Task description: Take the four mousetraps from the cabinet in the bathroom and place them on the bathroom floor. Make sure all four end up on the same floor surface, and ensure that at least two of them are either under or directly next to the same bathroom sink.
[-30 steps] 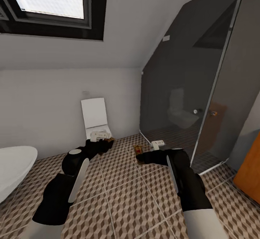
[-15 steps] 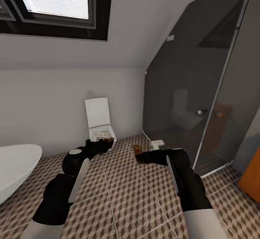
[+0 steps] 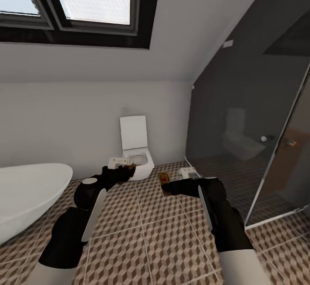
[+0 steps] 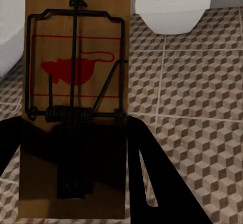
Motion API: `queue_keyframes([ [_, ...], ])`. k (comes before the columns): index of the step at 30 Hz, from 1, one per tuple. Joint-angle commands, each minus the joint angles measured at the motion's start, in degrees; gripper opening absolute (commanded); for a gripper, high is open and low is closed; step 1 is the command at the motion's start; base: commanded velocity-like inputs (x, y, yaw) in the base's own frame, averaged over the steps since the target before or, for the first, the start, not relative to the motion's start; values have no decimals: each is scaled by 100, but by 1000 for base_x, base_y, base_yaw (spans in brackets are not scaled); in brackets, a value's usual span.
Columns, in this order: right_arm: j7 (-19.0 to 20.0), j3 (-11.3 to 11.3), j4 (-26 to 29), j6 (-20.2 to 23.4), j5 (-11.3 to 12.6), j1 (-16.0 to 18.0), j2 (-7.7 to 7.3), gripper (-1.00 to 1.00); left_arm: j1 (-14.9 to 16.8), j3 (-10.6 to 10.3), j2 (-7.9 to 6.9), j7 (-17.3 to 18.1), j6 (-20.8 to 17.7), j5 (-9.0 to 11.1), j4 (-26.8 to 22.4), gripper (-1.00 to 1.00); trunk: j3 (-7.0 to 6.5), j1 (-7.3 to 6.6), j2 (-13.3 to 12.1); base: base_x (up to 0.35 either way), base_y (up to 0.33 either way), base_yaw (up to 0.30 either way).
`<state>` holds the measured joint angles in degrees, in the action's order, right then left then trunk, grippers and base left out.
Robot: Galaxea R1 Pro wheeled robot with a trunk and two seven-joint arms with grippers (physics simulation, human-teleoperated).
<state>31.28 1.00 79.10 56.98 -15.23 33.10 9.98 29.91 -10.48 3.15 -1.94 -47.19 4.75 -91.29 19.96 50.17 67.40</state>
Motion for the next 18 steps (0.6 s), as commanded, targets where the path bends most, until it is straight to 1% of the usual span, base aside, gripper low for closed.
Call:
queue_keyframes([
  [1, 37, -3, 6, 25, -41, 4, 1, -100, 6, 1, 2, -17, -27, 43, -3, -100, 7, 0, 5, 0, 0, 287],
  [18, 36, 1, 0, 24, -41, 4, 1, -100, 6, -6, 2, -17, -18, 43, -2, -100, -30, 0, 5, 0, 0, 288],
])
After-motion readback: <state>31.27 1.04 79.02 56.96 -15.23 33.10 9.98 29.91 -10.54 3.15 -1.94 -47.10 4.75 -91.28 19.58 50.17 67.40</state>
